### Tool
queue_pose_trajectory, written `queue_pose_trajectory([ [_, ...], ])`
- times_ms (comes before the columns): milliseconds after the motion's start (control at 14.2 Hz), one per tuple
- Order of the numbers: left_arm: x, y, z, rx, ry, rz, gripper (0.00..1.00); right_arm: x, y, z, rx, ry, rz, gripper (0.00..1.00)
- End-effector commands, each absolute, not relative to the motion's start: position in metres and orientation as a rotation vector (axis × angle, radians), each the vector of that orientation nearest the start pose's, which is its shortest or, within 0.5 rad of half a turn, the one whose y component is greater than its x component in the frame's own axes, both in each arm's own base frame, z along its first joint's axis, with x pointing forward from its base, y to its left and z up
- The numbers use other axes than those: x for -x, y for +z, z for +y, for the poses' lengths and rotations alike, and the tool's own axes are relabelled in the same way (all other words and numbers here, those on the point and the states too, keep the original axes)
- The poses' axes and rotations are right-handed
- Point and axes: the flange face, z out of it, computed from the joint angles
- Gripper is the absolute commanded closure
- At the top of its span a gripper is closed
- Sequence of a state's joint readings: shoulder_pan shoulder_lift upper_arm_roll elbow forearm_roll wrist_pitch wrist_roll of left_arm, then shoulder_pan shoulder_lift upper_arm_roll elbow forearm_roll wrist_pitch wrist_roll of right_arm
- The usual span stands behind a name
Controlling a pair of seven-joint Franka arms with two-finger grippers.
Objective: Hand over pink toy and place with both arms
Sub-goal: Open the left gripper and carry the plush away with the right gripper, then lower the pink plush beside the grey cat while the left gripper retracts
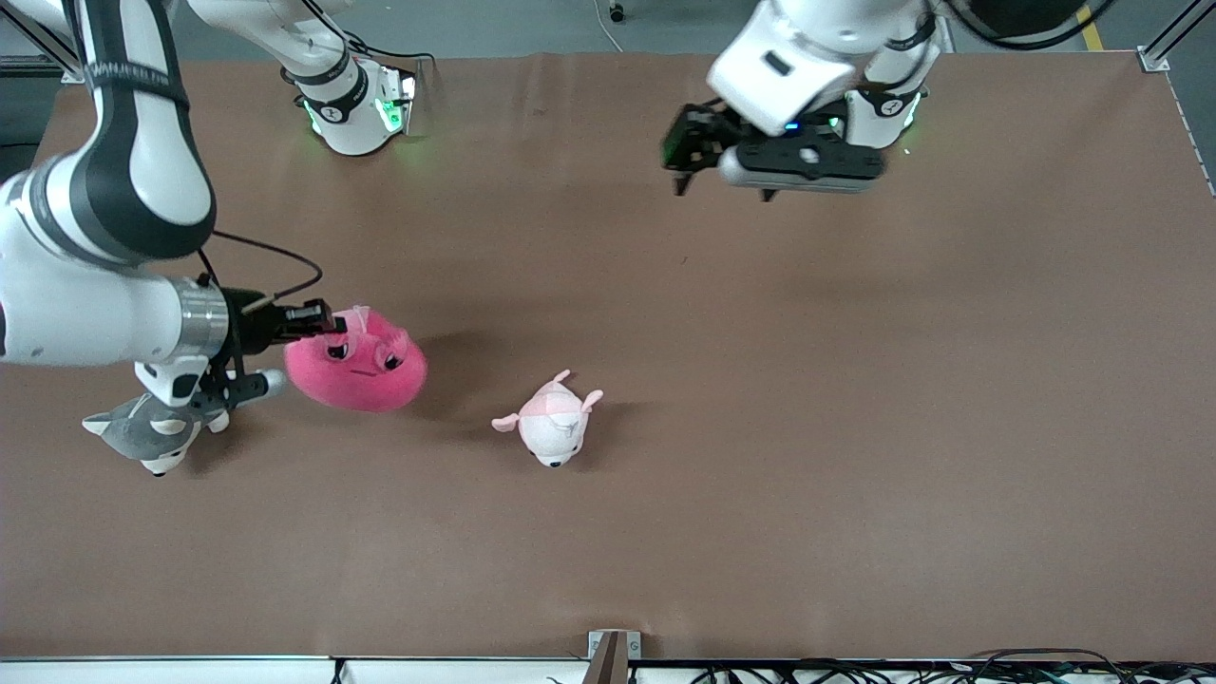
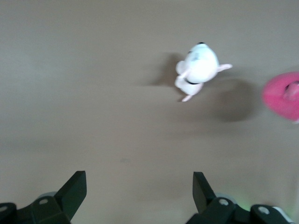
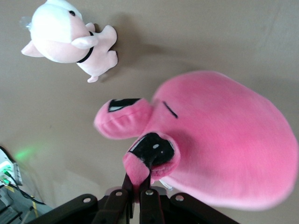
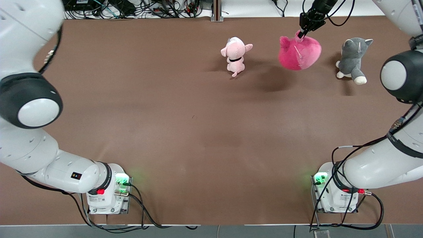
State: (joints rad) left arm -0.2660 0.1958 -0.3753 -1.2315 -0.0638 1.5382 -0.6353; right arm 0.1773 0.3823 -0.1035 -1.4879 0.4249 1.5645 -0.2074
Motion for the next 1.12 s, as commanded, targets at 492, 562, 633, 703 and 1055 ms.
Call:
queue_pose_trajectory([
  [492, -0.536, 0.65, -0.14, 3.187, 0.026, 0.208, 0.0, -0.669, 0.393, 0.076, 2.686, 0.317, -0.319, 1.0],
  [562, -0.541, 0.647, -0.123, 3.167, 0.025, 0.243, 0.0, -0.671, 0.39, 0.072, 2.686, 0.319, -0.31, 1.0],
  [633, -0.545, 0.639, -0.104, 3.128, 0.042, 0.247, 0.0, -0.671, 0.389, 0.07, 2.687, 0.318, -0.306, 1.0],
  [703, -0.548, 0.636, -0.09, 3.126, 0.051, 0.213, 0.0, -0.672, 0.389, 0.068, 2.687, 0.317, -0.302, 1.0],
  [1055, -0.56, 0.628, -0.036, 3.153, 0.066, 0.051, 0.0, -0.672, 0.387, 0.064, 2.685, 0.317, -0.302, 1.0],
])
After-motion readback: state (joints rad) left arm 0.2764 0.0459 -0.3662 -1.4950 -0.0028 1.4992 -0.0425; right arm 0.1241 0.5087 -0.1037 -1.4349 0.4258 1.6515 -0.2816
